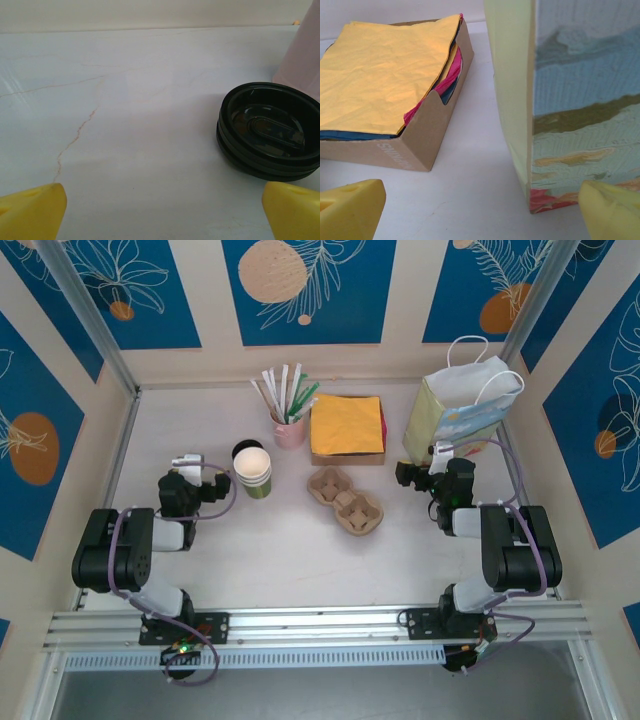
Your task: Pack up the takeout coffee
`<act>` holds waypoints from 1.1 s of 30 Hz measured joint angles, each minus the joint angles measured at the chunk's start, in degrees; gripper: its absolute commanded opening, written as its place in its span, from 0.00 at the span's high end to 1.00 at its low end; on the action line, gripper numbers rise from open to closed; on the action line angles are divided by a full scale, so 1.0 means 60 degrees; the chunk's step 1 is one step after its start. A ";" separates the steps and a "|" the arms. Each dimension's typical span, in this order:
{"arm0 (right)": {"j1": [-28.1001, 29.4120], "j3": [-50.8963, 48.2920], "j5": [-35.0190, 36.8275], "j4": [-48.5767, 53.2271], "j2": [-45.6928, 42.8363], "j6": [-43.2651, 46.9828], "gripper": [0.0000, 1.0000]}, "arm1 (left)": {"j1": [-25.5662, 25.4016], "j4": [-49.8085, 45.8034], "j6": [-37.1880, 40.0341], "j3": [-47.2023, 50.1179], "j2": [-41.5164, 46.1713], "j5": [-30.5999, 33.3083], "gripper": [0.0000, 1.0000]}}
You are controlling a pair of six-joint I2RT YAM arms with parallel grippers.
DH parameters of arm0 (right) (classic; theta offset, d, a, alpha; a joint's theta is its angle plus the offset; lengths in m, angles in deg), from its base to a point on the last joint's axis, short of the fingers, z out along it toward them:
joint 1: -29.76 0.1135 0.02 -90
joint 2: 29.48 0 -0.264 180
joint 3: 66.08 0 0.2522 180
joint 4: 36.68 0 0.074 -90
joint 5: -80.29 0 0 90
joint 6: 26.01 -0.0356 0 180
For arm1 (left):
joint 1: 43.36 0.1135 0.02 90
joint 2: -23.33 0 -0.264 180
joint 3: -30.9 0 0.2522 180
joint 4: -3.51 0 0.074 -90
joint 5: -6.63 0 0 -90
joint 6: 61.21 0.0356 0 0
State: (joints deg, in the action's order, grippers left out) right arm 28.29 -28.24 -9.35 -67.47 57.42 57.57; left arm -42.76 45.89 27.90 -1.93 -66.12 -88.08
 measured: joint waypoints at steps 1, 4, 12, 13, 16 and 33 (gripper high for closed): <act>0.0000 0.0000 0.0000 0.0000 0.0000 0.0000 0.01 | 0.0000 0.0000 -0.0004 0.0000 0.0000 0.0000 0.00; 0.0000 0.0000 0.0000 0.0000 0.0000 0.0000 0.01 | 0.0000 0.0000 0.0000 0.0000 0.0000 0.0000 0.00; 0.0000 0.0000 0.0004 0.0000 0.0000 0.0000 0.01 | 0.0000 0.0000 -0.0004 0.0000 0.0000 0.0000 0.00; 0.0000 0.0000 0.0004 0.0000 0.0000 0.0000 0.01 | 0.0000 0.0000 -0.0004 0.0000 0.0000 0.0000 0.00; 0.0000 0.0000 0.0004 0.0000 0.0000 0.0000 0.01 | 0.0000 -0.0004 0.0000 -0.0011 0.0000 0.0000 0.00; 0.0361 -0.0007 0.0554 0.0951 -0.0871 0.0058 0.01 | -0.0004 -0.1424 0.0062 -0.0259 0.0933 0.0022 0.00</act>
State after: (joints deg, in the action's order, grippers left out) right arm 30.45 -28.29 -6.02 -61.77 52.19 57.92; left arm -42.79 37.34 28.28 -3.48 -60.52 -87.95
